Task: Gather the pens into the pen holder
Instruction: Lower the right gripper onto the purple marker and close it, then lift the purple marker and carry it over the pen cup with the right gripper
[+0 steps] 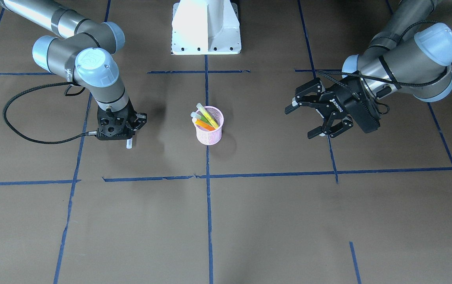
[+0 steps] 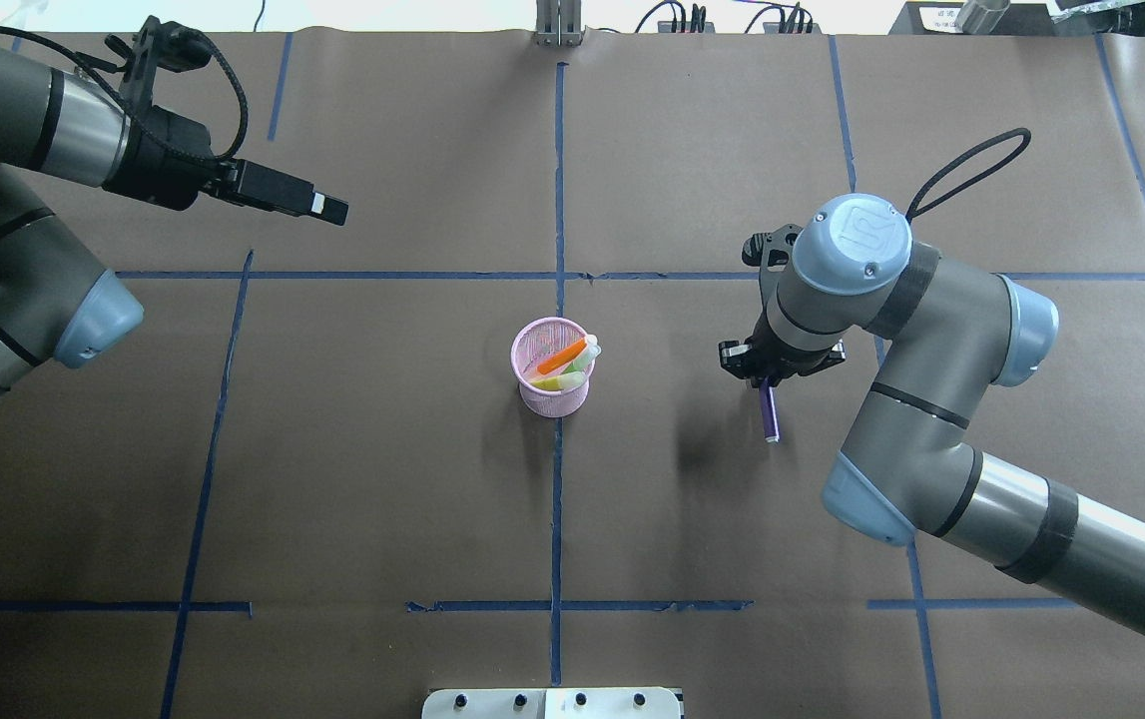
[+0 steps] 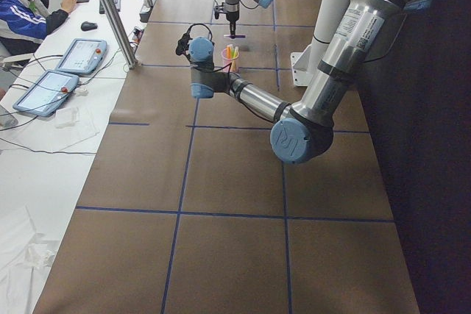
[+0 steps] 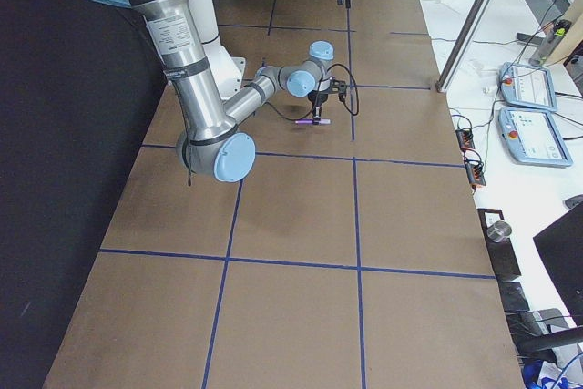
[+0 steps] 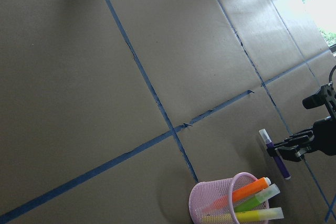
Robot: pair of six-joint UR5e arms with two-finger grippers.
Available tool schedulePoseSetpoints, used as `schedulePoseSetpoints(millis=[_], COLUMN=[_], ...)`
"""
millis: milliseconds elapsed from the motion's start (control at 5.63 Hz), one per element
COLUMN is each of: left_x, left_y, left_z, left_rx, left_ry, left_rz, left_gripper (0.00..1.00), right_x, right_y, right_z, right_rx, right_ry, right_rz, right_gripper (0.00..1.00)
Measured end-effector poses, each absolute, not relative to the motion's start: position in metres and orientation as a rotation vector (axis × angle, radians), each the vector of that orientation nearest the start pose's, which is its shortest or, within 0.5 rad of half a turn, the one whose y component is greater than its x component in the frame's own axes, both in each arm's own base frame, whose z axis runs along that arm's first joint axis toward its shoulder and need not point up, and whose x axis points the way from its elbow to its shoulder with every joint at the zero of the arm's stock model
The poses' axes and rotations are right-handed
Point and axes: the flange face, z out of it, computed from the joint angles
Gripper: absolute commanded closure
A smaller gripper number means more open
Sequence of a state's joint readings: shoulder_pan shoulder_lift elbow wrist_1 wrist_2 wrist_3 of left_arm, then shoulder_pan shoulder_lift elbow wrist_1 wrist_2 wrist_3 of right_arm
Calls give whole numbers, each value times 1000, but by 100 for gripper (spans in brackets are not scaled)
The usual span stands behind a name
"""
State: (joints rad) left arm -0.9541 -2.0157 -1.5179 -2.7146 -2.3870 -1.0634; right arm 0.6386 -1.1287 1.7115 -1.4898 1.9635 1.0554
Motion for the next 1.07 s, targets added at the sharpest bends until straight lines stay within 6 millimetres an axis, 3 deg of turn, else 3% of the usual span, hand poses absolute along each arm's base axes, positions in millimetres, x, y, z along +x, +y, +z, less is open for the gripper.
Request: schedulePoseSetpoints(millis=[355,533,1065], left_x=[307,307,309], left_y=[-538,-539,-540], left_z=[299,300,303], left_rx=[478,486,506], left_ry=[1480,1476,1465], left_rz=[275,282,303], left_gripper=[1,1,1], right_x=[-425,-418,-452], right_y=[-467,-464,-414], right_z=[258,220,175], right_rx=[209,354,799], right_ry=[-876,-947,-1094], right_rz=[0,5,97], right_gripper=[100,100,100])
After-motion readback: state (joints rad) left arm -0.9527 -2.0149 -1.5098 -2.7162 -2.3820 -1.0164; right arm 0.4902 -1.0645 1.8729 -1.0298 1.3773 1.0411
